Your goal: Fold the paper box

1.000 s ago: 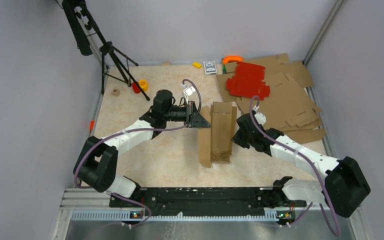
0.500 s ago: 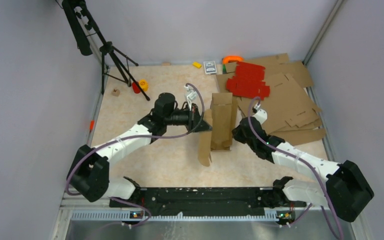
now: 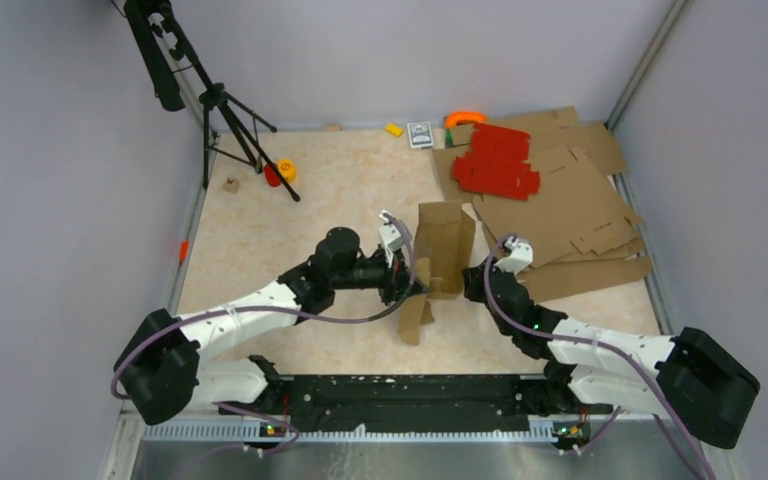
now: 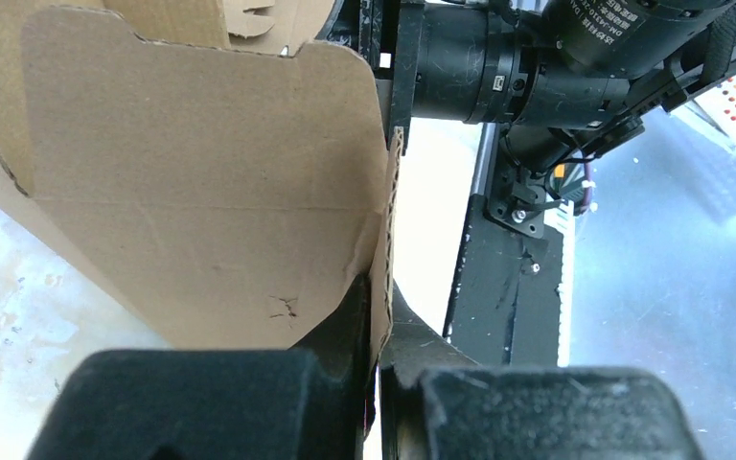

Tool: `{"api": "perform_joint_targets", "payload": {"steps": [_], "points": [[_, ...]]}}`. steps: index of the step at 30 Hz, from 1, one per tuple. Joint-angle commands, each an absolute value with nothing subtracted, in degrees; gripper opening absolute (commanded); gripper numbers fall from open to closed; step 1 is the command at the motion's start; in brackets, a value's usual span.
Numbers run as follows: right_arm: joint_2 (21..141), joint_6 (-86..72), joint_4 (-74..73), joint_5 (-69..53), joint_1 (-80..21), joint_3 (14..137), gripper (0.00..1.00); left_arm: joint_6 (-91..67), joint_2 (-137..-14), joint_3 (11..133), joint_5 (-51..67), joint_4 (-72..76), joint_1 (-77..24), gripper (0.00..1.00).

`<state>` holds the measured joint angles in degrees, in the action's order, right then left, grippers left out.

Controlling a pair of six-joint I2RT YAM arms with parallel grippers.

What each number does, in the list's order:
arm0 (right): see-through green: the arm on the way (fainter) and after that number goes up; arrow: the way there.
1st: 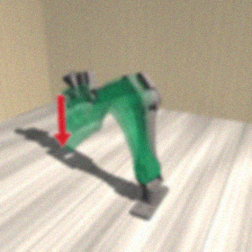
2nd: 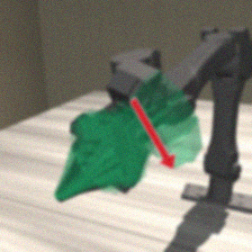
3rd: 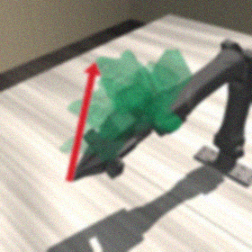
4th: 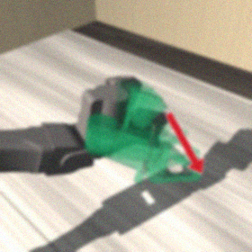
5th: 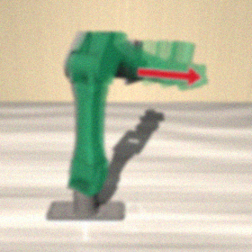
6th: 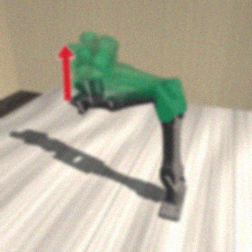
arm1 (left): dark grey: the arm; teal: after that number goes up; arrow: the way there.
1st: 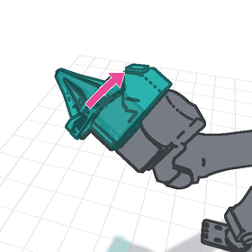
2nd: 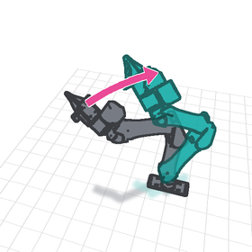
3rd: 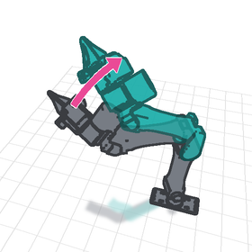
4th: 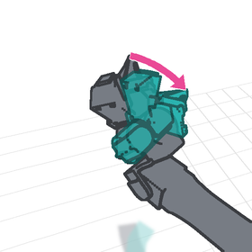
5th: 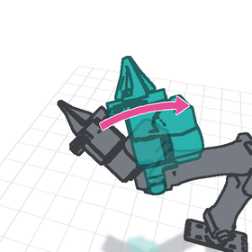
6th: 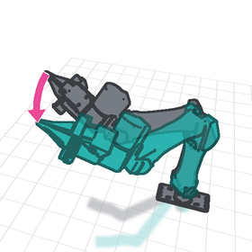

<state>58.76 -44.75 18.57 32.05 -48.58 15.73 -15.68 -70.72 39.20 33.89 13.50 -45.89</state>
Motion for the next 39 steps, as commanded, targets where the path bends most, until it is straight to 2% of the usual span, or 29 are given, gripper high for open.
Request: {"api": "perform_joint_targets", "payload": {"steps": [1, 12, 19, 25, 28, 31, 39], "points": [[58.9, -39.9, 28.1, 38.2, -50.8, 12.8, 0.00, -14.8, -69.4, 35.4, 32.9, 18.7, -46.6, 0.03], [68.0, -37.7, 36.2, 45.5, -58.1, 12.6, 0.00, -12.3, -67.2, 30.6, 30.8, 20.0, -49.5, 0.04], [72.6, -37.0, 41.6, 49.7, -59.3, 11.1, 0.00, -9.5, -66.9, 29.5, 23.6, 18.0, -51.6, 0.04], [78.5, -34.6, 43.9, 54.5, -59.1, 13.9, 0.00, -4.0, -67.7, 33.6, 14.8, 12.3, -51.8, 0.03], [82.9, -26.9, 56.4, 49.0, -57.4, 13.2, 0.00, -1.4, -68.2, 35.1, 9.8, 11.6, -51.8, 0.03], [88.1, -23.5, 62.4, 44.1, -54.7, 15.4, 0.00, -0.6, -68.7, 34.7, 5.8, 15.2, -51.4, 0.03], [92.7, -17.2, 61.6, 44.3, -51.4, 23.6, 0.00, -5.9, -71.3, 30.7, 15.3, 29.2, -42.8, 0.03]]}}
